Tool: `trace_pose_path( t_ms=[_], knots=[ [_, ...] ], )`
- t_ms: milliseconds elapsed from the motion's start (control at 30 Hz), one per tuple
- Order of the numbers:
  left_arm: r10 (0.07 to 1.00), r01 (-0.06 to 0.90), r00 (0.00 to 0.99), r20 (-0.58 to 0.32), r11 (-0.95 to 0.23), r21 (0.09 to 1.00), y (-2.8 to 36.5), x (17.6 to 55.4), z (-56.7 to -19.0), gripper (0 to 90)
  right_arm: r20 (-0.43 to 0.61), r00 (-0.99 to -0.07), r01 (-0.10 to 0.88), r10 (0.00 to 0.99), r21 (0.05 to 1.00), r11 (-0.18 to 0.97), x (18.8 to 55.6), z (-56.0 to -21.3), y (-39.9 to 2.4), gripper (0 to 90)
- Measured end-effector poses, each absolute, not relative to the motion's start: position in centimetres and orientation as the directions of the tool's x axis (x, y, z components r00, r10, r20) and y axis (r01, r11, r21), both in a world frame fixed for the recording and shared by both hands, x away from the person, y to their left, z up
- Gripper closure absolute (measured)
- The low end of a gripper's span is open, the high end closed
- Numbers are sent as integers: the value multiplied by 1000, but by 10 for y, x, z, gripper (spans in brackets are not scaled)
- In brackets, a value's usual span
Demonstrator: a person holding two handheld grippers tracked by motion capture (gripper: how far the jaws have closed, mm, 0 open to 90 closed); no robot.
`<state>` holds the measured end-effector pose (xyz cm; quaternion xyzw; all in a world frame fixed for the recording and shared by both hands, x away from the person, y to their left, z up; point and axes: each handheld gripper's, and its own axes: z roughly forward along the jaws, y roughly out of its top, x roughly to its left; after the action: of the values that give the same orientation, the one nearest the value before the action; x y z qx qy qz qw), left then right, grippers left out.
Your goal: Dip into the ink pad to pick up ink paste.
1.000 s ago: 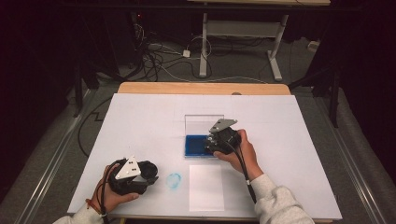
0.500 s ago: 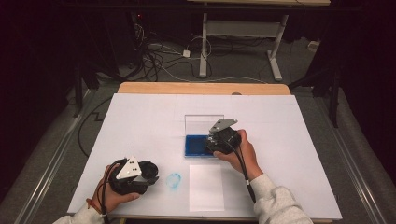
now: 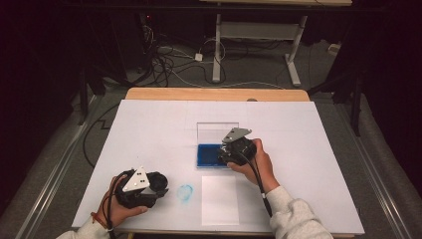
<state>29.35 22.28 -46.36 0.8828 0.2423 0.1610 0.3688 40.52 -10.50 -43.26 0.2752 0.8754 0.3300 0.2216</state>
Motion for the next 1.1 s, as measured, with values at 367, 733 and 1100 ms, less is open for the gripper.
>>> trace_pose_path(
  t_ms=[367,733,1100],
  knots=[
    [542,306,834,108,-615,727,221,294,-464,366,-165,-755,349,635,718,602,406,-433,-112,574],
    [543,308,833,107,-616,725,223,294,-464,366,-166,-759,346,630,716,606,407,-433,-112,575],
    [543,310,833,106,-616,724,222,295,-464,366,-156,-760,351,631,719,600,407,-433,-114,574]
  ],
)
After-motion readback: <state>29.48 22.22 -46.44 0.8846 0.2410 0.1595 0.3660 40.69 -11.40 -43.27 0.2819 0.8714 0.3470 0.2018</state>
